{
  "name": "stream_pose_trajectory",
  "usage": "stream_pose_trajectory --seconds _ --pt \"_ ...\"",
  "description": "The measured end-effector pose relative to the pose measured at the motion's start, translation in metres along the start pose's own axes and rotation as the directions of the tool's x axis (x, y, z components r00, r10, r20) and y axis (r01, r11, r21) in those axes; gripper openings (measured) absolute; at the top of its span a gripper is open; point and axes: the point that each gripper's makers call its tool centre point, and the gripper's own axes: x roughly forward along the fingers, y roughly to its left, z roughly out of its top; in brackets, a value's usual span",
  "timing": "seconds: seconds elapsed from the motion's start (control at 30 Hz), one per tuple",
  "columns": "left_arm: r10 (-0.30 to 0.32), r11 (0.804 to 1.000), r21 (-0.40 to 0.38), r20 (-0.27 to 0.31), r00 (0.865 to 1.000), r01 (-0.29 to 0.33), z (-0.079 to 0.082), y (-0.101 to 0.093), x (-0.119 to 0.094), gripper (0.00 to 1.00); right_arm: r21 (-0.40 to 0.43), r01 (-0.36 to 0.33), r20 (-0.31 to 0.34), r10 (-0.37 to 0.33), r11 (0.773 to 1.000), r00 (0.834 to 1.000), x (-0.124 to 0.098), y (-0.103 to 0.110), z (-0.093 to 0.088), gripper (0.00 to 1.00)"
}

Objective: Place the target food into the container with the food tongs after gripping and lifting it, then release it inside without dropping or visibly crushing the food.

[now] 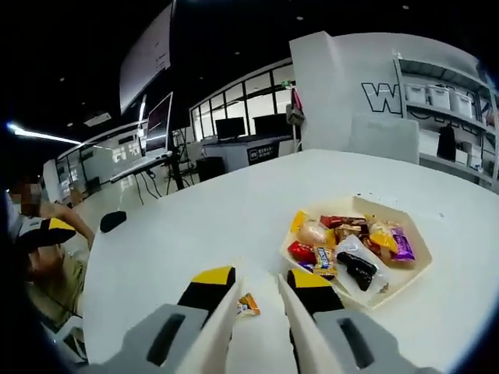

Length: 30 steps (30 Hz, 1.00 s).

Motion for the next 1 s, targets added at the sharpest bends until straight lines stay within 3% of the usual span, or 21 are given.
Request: stream_pose_trajectory --seconds 0.37,1.0 --pt "-0.004 1.0 0.001 -0.003 1.0 0.004 0.0 -0.001 0.002 0.96 -0.03 -0.077 -0.033 0.076 0.997 0.997 0.004 0.019 -0.011 0.22" --pt "-0.001 1.0 0.001 -0.007 1.0 0.001 -0.003 -0.002 0.0 0.96 -0.107 -0.106 -0.067 0.1 0.989 0.993 0.01 0.029 -0.026 0.25"
